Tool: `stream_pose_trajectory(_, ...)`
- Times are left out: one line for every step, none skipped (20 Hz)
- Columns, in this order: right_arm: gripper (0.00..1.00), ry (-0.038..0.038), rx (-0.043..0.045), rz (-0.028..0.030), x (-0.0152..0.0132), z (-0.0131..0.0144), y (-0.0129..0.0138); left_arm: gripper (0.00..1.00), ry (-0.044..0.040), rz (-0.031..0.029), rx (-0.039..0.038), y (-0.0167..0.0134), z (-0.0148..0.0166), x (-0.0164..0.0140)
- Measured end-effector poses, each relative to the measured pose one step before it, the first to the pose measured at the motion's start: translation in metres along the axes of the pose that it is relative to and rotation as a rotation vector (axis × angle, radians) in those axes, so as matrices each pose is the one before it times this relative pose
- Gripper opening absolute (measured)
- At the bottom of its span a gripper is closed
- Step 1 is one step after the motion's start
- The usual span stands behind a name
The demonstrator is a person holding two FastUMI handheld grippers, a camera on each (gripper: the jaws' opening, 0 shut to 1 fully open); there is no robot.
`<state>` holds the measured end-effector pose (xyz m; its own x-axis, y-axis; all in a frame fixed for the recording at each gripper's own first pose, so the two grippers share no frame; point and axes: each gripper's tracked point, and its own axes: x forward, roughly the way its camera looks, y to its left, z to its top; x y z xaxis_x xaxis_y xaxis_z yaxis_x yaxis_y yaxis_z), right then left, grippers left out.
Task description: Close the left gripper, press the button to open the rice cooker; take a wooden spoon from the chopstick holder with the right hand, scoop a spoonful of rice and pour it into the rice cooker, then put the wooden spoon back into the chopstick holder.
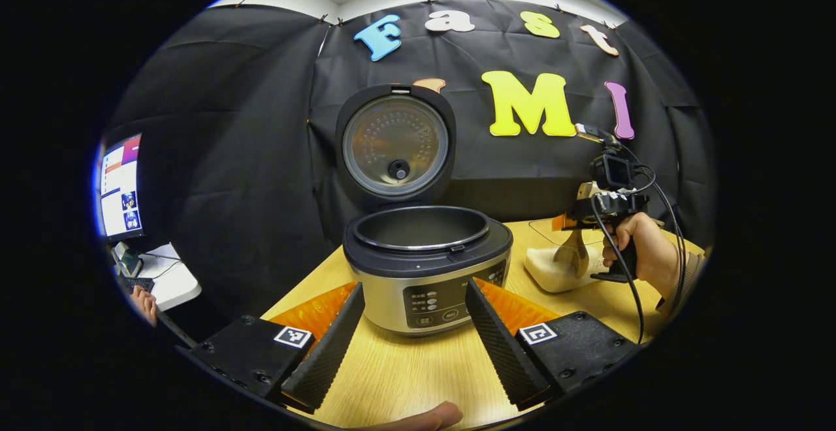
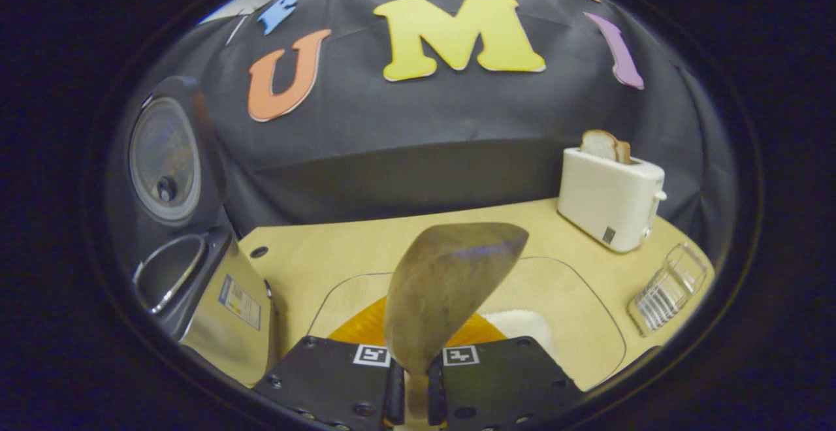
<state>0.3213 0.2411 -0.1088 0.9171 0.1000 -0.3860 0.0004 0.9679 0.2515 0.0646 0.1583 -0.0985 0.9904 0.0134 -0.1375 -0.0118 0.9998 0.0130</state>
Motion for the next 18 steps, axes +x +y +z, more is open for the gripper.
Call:
stream_pose_trajectory(0.13,0.00432,0.05237,0.00199,0.00109,-0.00219,-0.00395,0.99,0.00274,-0.00154,-0.00496,-0.0007,-0.00086,0.00117)
stream_pose_trajectory(0.14,-0.00275,0.05354,0.00662,0.00035,0.00094,-0.00526,0.99,0.00369,0.00005,-0.00421,-0.00051,-0.00079,0.00144)
stream_pose_trajectory(0.14,0.00553,0.05014,0.00737,0.00146,-0.00012,-0.00406,0.99,0.00502,-0.00111,-0.00388,-0.00043,-0.00127,0.00156)
stream_pose_trajectory(0.14,0.00179,0.05156,0.01075,0.00127,0.00043,-0.00388,0.99,0.00441,-0.00037,-0.00278,-0.00082,-0.00078,0.00109)
stream_pose_trajectory(0.13,0.00038,0.0313,-0.0017,0.00146,0.00202,-0.00534,0.99,0.00398,0.00014,-0.00193,-0.0003,-0.00034,0.00048)
stream_pose_trajectory(0.14,-0.00571,0.0345,0.00297,-0.00211,0.00153,-0.00604,0.99,-0.00006,-0.00021,-0.00072,-0.00007,-0.00041,0.00029)
stream_pose_trajectory(0.16,-0.00451,0.02299,0.01694,0.00088,-0.00236,0.00234,0.99,-0.00048,-0.00095,-0.00041,-0.00004,-0.00016,0.00066)
stream_pose_trajectory(0.16,-0.00479,-0.00928,-0.00126,0.0003,0.00135,0.00093,0.99,0.00324,-0.00056,-0.00151,-0.00109,-0.00069,0.00132)
stream_pose_trajectory(0.15,-0.00131,0.00073,0.00022,-0.00088,-0.00096,-0.00227,0.99,0.00294,-0.00134,-0.00133,-0.00067,-0.00133,-0.0009)
stream_pose_trajectory(0.14,0.00783,0.00411,-0.0038,0.00138,0.00029,-0.00072,0.99,0.00227,-0.00118,-0.00193,-0.00004,-0.00008,0.00015)
stream_pose_trajectory(0.16,0.00546,0.00537,0.00015,-0.0005,-0.00107,-0.00044,0.99,0.00039,-0.00141,-0.00267,-0.00073,-0.00061,0.00096)
stream_pose_trajectory(0.14,0.00697,0.01375,-0.002,-0.00041,-0.00016,-0.00052,0.99,0.00147,-0.00192,-0.00209,-0.00055,-0.00013,-0.00013)
stream_pose_trajectory(0.14,0.00364,0.01682,-0.00415,-0.00069,-0.00078,0.00001,0.99,0.00126,0.00052,-0.0017,-0.00034,0.00014,0.00026)
stream_pose_trajectory(0.14,0.0083,0.02122,-0.00028,-0.00035,0.0006,-0.00096,0.99,0.00061,0.0005,-0.00192,-0.00003,0.0001,0.00035)
stream_pose_trajectory(0.14,0.00599,0.03875,0.0079,-0.0007,-0.00031,-0.00078,0.99,0.00154,-0.00042,-0.00235,-0.00039,-0.00092,0.0006)
stream_pose_trajectory(0.14,0.00883,0.04708,0.01756,-0.00083,0.00132,0.00202,0.99,-0.00002,-0.00034,-0.00282,-0.00017,-0.00002,-0.00006)
stream_pose_trajectory(0.14,0.00893,0.05236,0.0175,-0.00186,-0.00014,0.00179,0.99,0.00004,-0.00021,-0.00292,0.00021,0.00026,0.00046)
stream_pose_trajectory(0.17,0.0081,0.03882,0.01281,-0.00107,0.00084,0.00166,0.99,0.00012,-0.00003,-0.00233,-0.00028,0.00043,-0.00001)
